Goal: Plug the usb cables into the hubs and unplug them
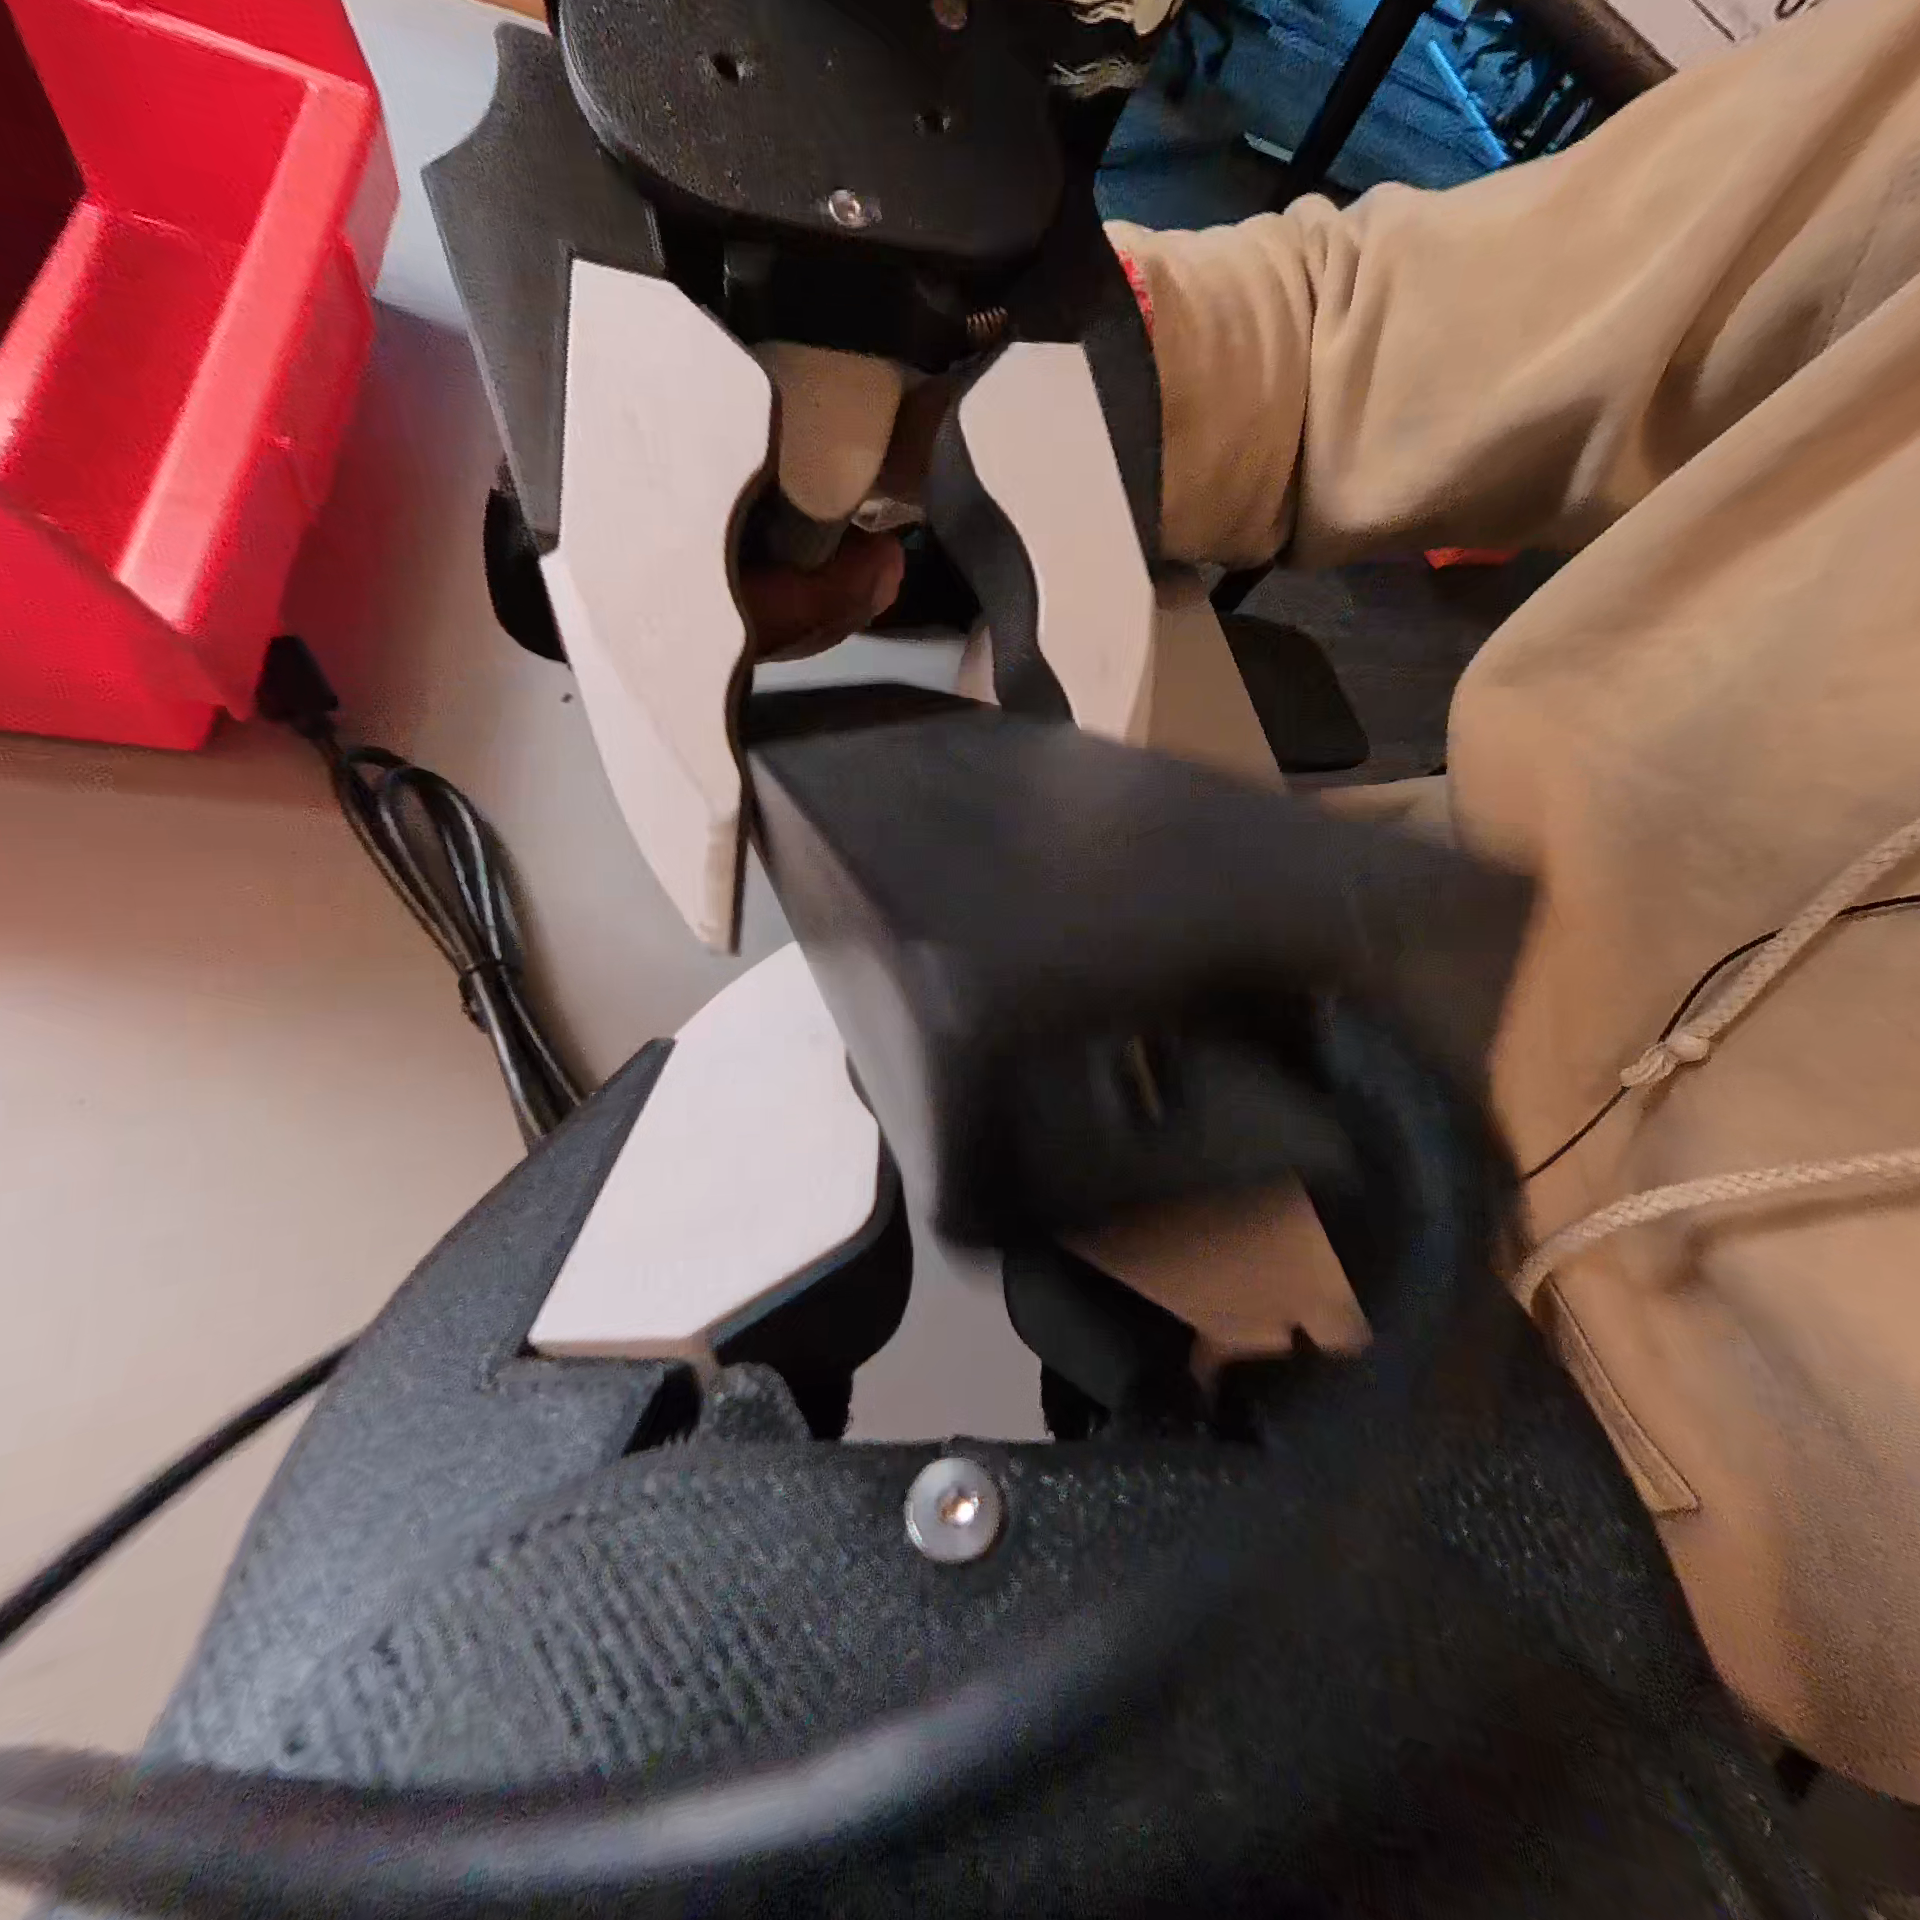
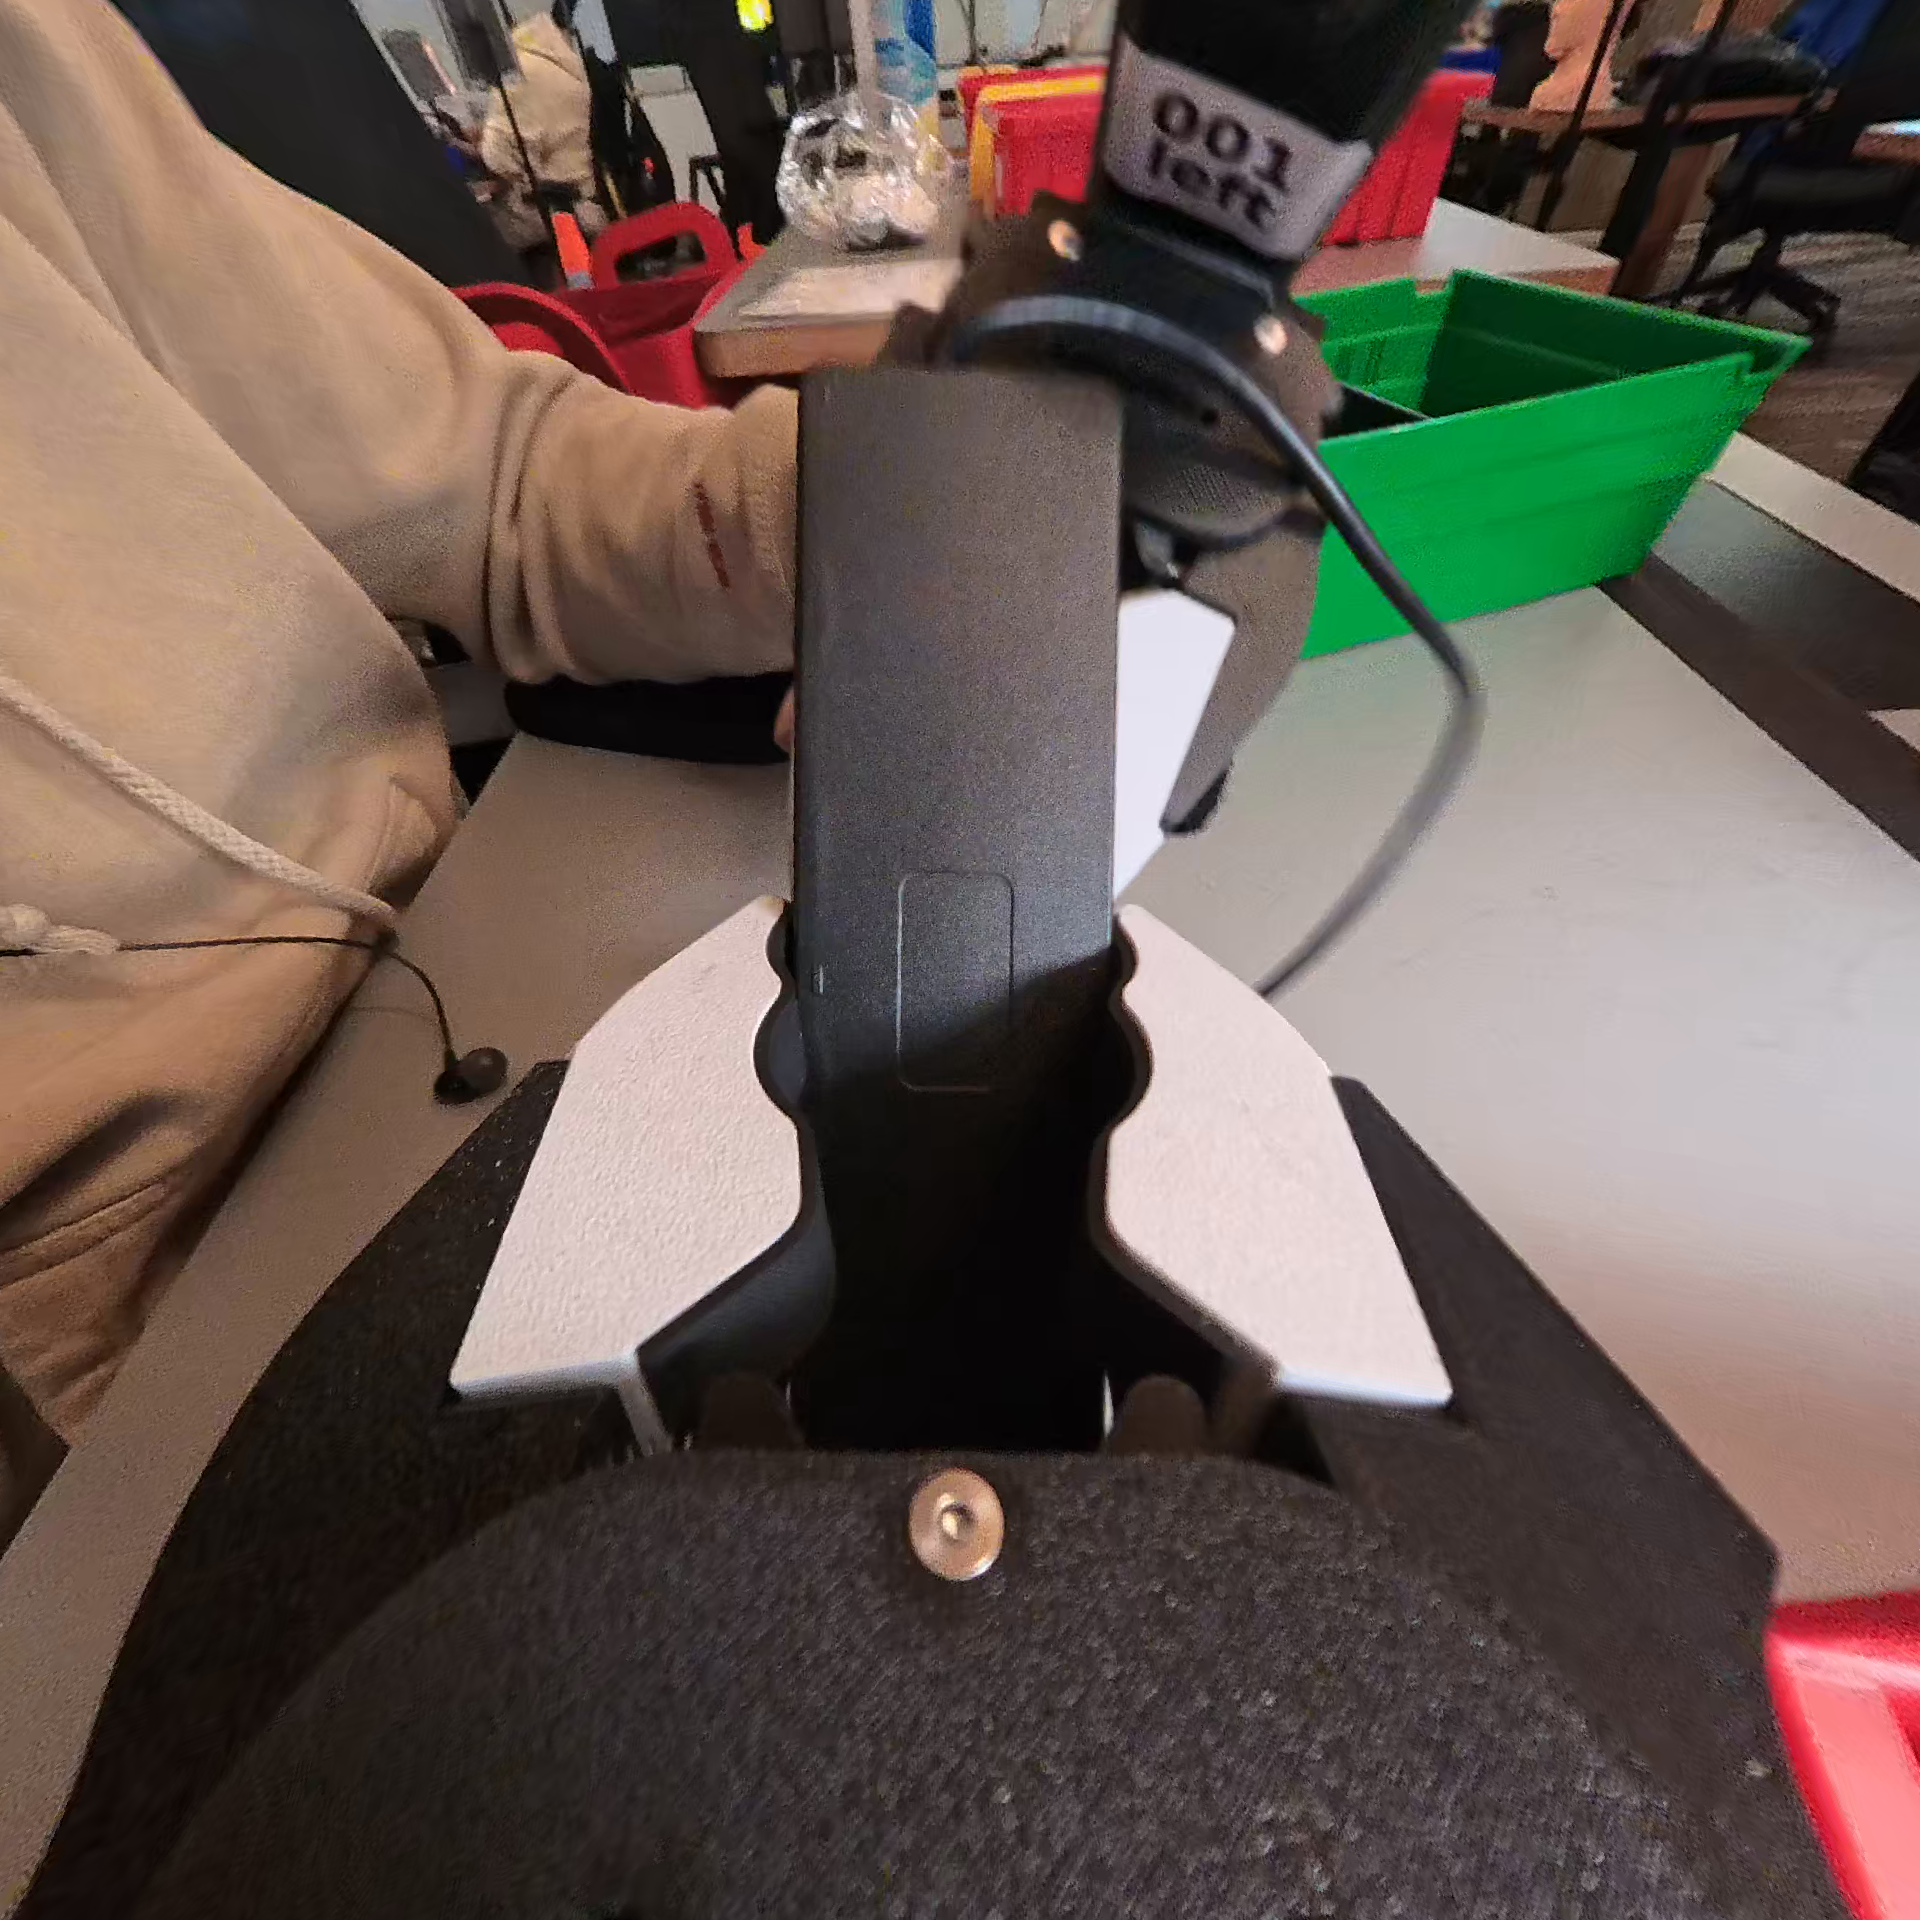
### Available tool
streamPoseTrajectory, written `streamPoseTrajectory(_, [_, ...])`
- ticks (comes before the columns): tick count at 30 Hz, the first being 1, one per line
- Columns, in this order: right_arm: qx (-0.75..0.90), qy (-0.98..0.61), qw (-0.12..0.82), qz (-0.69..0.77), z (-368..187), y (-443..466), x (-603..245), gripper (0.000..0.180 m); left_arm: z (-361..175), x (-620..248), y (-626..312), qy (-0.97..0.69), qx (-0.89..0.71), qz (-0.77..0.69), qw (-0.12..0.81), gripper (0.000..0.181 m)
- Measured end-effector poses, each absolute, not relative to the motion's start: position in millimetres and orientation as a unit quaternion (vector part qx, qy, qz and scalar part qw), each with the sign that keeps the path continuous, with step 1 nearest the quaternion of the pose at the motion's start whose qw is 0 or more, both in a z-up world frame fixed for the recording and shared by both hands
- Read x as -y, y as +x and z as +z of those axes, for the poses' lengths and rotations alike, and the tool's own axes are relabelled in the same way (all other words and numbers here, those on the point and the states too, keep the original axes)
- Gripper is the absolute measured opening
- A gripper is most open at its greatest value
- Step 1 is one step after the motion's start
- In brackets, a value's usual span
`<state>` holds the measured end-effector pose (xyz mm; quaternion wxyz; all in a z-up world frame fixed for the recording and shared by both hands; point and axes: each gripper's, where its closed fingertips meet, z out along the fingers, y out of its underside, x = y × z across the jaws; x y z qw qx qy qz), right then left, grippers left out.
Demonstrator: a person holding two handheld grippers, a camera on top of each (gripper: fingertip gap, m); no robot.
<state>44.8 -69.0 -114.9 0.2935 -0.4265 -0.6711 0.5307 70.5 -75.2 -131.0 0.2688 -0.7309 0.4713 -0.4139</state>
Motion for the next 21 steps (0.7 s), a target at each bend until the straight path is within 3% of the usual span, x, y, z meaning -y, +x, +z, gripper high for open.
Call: streamPoseTrajectory(21, [0.649, -0.428, 0.336, 0.531, -103, 46, 56, 0.054, -100, 65, 56, -0.718, -0.432, -0.44, 0.323, 0.016])
